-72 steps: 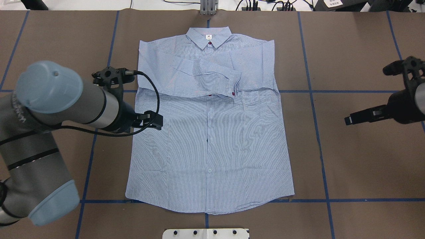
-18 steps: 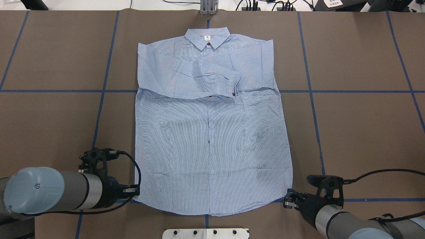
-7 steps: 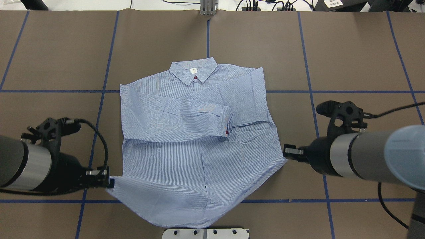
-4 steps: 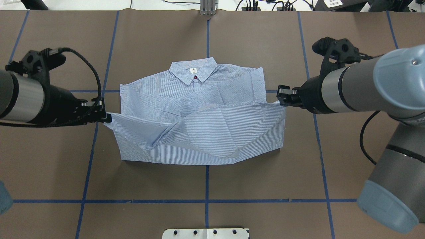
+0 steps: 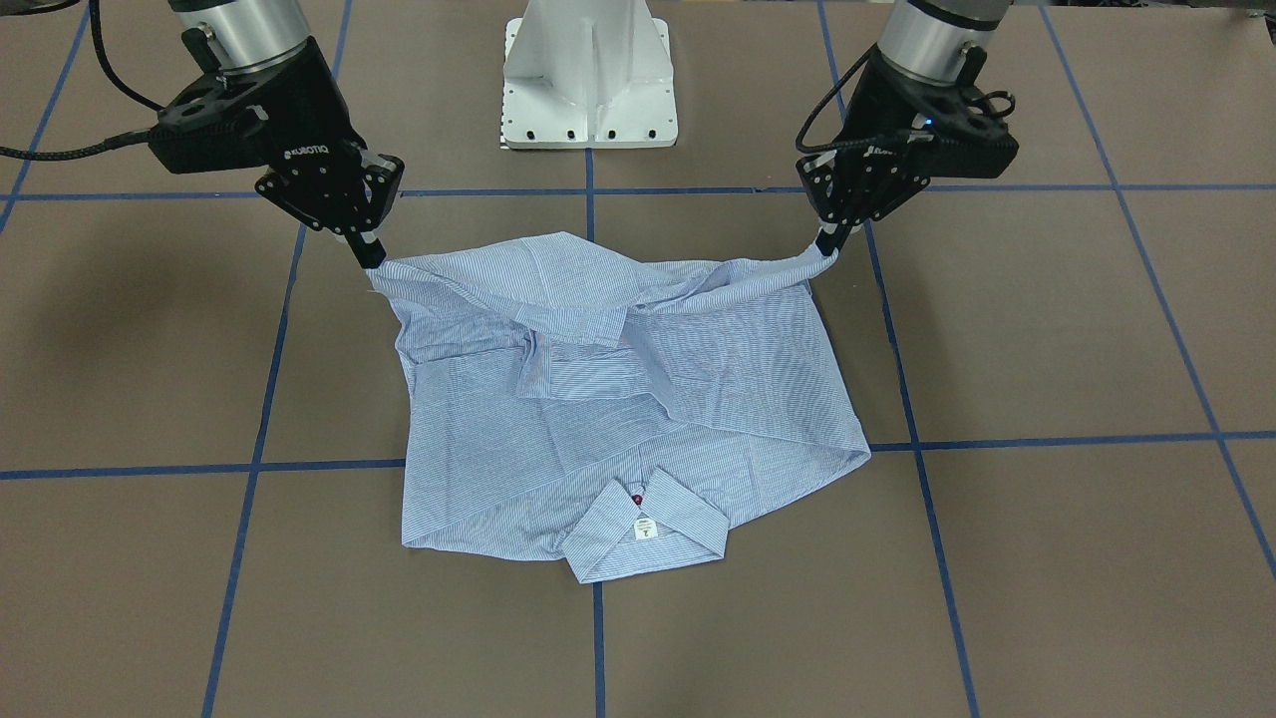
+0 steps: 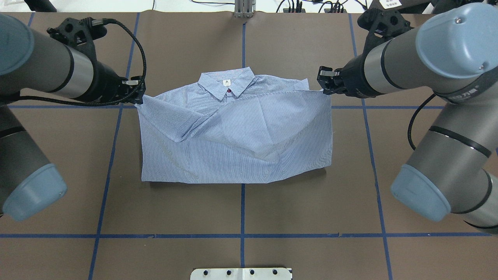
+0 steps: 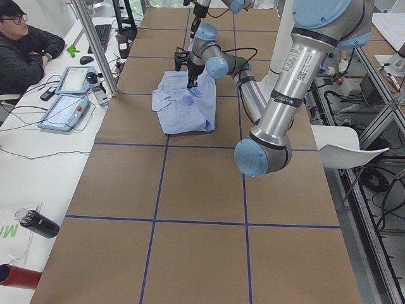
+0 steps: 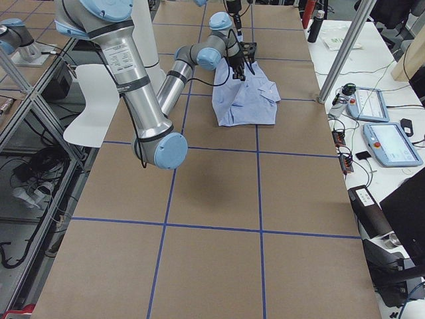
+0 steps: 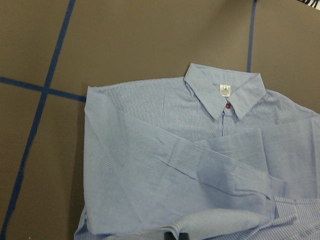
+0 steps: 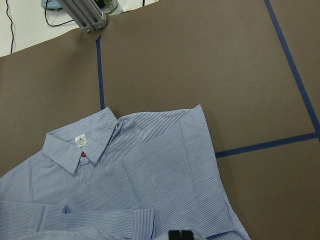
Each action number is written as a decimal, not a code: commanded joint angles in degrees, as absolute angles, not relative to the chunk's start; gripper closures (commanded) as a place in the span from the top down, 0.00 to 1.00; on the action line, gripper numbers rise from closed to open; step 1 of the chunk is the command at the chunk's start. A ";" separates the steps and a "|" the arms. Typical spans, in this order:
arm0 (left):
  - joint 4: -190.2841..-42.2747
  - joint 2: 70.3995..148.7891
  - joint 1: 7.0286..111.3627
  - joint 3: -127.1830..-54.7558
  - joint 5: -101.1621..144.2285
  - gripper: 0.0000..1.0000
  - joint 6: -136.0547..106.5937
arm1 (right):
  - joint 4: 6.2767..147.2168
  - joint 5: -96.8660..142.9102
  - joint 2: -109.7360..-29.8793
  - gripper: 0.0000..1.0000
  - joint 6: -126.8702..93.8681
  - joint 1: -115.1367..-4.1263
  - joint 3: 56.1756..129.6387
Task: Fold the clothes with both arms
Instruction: 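Lift the hem with both grippers and fold it toward the collar, then lower the hem onto the collar and open both grippers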
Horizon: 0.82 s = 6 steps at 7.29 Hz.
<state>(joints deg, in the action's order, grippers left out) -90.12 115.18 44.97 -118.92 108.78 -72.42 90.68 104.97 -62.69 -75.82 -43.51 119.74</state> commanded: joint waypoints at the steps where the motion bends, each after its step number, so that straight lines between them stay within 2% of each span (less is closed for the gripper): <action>1: -93.31 118.98 45.53 -108.78 105.74 0.00 -67.87 | 90.26 104.68 -59.60 0.00 -71.30 -44.90 111.84; 4: -108.76 123.82 46.05 -86.83 103.98 0.00 -57.78 | 75.65 104.41 -56.09 0.00 -69.96 -45.44 93.76; 5: -111.85 123.92 46.66 -83.36 103.97 0.00 -54.53 | 69.93 103.37 -54.77 0.00 -69.96 -45.44 87.60; 6: -112.06 123.84 48.67 -83.06 104.24 0.00 -50.93 | 68.22 102.84 -54.67 0.00 -68.66 -46.92 86.50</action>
<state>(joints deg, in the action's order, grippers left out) -109.96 123.60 46.96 -85.76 104.13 -55.30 72.43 103.60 -55.37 -69.65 -45.81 90.53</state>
